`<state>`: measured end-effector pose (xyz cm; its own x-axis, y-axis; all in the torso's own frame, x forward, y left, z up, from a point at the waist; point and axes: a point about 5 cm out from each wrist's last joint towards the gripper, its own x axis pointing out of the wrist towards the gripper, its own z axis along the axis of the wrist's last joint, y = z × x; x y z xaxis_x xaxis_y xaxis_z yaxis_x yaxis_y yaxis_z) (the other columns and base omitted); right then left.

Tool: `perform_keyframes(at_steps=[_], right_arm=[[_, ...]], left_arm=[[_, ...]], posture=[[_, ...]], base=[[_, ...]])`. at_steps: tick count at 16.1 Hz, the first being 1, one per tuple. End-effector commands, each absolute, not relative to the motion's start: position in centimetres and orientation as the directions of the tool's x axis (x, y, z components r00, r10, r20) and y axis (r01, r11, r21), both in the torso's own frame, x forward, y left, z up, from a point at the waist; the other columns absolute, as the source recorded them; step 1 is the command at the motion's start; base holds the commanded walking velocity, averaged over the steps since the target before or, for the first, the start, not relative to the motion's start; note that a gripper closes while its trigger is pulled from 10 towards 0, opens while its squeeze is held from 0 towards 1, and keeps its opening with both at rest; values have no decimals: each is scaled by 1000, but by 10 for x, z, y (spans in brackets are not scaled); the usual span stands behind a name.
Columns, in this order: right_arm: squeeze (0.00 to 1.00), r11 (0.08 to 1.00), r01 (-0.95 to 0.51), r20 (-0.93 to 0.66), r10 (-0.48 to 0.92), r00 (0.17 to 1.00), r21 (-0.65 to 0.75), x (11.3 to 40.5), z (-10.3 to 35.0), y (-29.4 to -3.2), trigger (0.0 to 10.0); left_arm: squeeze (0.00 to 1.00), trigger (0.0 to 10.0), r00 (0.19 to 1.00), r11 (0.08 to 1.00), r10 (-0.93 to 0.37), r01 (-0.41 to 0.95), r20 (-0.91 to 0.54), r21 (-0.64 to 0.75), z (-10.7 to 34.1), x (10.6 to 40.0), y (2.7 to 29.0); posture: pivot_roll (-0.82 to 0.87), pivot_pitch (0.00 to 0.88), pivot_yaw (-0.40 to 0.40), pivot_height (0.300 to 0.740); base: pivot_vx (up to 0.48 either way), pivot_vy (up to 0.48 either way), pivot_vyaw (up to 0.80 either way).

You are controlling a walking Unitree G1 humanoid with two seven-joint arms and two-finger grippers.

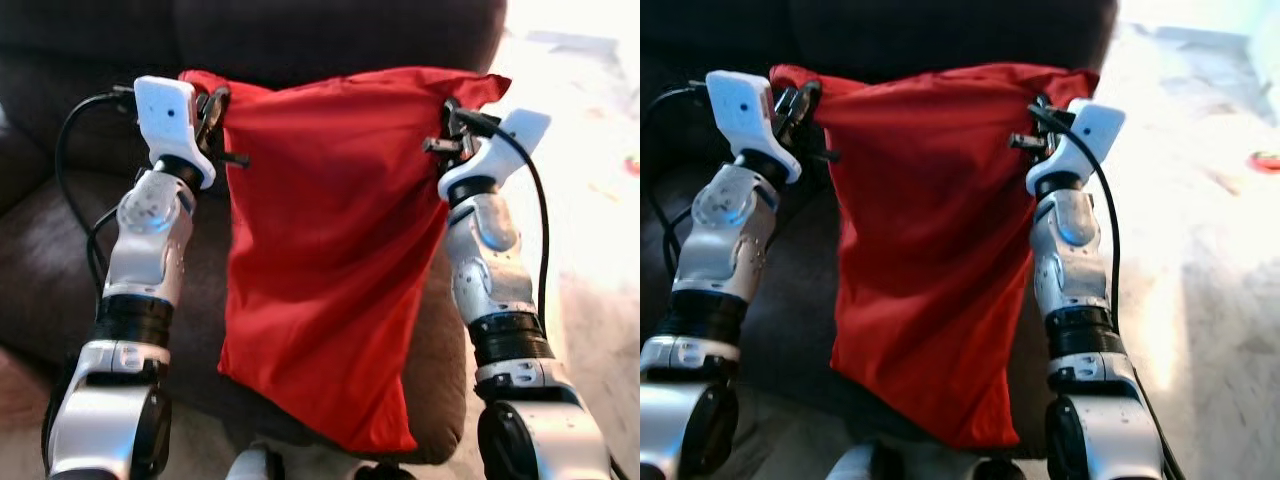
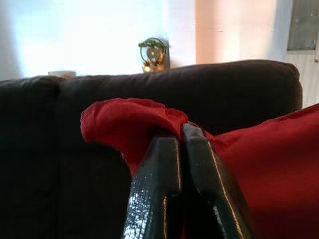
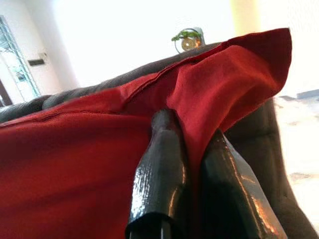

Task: Move the pillow to the sofa from floor

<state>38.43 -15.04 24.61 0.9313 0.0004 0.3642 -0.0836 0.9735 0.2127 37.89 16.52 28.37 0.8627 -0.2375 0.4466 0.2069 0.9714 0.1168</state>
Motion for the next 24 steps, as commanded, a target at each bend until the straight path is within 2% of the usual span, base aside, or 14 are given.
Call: perform_keyframes(at_steps=[1,5,6,12,19,24], right_arm=[[0,975,-69,458,-36,888,212,384,273,-156,10000],[0,976,-77,409,-14,913,206,395,268,-149,10000],[0,973,-91,403,-3,915,212,397,268,-147,10000],[0,977,-61,295,-2,956,203,408,249,-144,10000],[0,986,9,272,-55,961,168,406,235,-159,10000],[0,985,78,259,-116,959,152,408,238,-173,10000]], left_arm=[[0,10000,865,978,-206,168,458,121,291,381,179],[0,10000,952,991,-131,122,277,52,260,396,190],[0,10000,959,989,-143,145,243,11,254,398,190],[0,10000,975,981,-137,158,174,-115,238,406,190],[0,10000,977,977,-133,157,164,-143,232,413,178],[0,10000,976,978,-183,193,118,-81,241,421,157]], posture=[[141,118,21,726],[140,104,15,726],[139,104,13,726],[140,161,-3,726],[116,229,-7,726],[97,266,-2,726]], base=[[0,0,0],[0,0,0],[0,0,0],[0,0,0],[0,0,0],[0,0,0]])
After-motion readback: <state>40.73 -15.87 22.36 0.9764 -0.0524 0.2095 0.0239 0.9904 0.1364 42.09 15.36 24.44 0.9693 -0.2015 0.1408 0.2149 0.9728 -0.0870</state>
